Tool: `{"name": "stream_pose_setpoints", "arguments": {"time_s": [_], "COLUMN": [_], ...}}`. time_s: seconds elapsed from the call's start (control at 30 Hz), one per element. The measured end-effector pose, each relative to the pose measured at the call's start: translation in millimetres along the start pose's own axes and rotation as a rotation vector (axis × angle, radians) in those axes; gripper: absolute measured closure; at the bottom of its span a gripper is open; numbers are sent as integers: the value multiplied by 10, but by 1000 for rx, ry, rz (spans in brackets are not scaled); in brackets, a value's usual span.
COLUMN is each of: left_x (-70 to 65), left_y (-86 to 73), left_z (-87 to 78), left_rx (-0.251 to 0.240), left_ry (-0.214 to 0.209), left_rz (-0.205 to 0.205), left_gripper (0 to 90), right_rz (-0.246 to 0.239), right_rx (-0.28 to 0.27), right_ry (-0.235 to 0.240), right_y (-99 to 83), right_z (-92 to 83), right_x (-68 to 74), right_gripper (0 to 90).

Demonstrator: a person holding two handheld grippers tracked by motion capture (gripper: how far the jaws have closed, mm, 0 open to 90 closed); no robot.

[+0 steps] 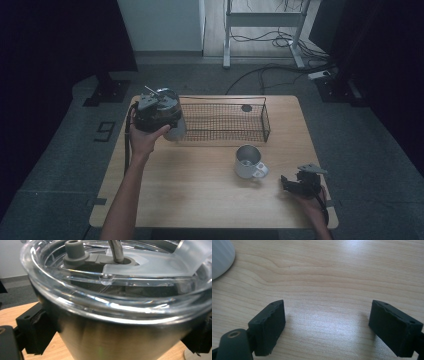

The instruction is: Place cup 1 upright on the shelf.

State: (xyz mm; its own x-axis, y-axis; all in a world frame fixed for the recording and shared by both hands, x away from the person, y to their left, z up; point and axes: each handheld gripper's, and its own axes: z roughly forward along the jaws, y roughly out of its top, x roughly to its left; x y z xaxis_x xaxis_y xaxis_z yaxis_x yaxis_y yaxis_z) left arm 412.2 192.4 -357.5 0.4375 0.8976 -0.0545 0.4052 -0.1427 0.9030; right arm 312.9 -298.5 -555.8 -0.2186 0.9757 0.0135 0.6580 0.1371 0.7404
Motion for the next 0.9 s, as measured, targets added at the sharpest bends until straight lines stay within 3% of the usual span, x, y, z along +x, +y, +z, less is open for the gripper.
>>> {"name": "stream_pose_setpoints", "arguments": {"time_s": [0.27,0.9], "left_x": [-55,-132], "left_y": [50,64], "left_z": [144,408], "left_rx": [7,21], "left_ry": [-7,-28], "left_rz": [21,16], "left_gripper": [42,42], "right_rz": [1,0], "right_rx": [-1,0], "right_ry": [1,1], "right_y": [0,-1], "right_z": [1,0], "right_x": [0,0], "right_gripper": [133,134]}}
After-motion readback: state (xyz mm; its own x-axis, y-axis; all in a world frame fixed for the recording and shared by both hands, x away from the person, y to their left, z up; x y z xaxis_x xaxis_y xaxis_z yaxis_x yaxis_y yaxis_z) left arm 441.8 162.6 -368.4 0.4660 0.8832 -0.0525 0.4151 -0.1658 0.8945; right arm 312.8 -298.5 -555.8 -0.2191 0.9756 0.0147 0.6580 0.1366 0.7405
